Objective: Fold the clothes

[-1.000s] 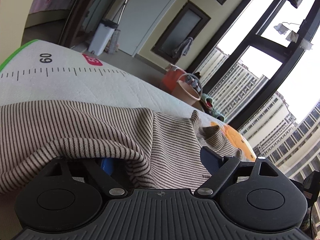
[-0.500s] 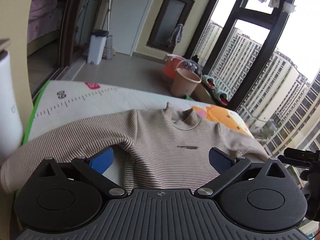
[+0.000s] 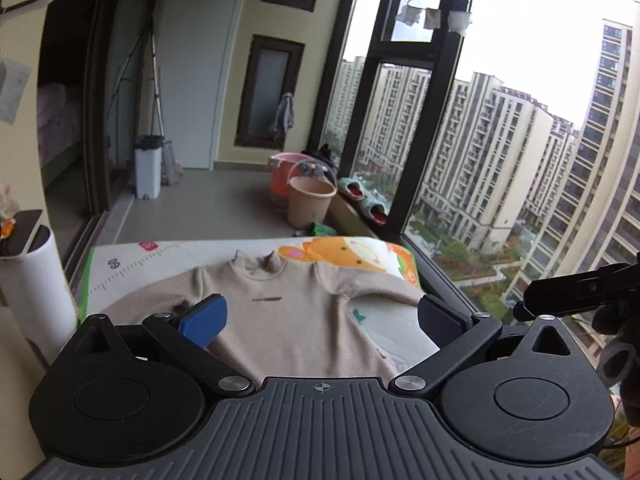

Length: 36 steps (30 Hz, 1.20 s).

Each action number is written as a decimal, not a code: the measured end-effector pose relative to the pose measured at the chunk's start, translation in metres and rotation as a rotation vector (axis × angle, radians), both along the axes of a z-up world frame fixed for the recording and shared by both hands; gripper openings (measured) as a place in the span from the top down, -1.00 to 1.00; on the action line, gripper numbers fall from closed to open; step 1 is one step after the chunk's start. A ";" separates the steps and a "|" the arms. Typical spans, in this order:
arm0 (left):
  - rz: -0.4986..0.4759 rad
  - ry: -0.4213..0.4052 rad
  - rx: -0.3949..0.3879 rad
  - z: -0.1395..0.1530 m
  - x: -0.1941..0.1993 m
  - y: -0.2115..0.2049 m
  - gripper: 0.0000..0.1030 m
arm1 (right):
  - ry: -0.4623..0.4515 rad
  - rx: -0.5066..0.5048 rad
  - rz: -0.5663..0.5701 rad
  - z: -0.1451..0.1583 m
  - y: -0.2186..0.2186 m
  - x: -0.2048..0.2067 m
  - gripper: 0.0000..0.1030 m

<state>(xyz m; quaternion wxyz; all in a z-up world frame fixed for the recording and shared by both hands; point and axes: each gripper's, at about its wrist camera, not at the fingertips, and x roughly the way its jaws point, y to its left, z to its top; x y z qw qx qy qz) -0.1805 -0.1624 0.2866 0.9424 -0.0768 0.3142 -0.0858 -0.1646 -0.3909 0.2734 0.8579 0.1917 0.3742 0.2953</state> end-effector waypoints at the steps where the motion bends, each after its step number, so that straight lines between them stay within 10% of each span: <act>1: 0.013 0.022 0.013 -0.003 -0.003 -0.002 -1.00 | 0.007 -0.014 0.003 -0.002 0.005 -0.009 -1.00; 12: 0.121 0.168 0.097 -0.018 -0.034 -0.007 -1.00 | 0.169 -0.432 -0.043 -0.057 0.066 -0.015 -1.00; 36: 0.129 0.243 0.045 -0.031 -0.036 -0.008 -1.00 | 0.222 -0.424 -0.047 -0.069 0.067 -0.015 -1.00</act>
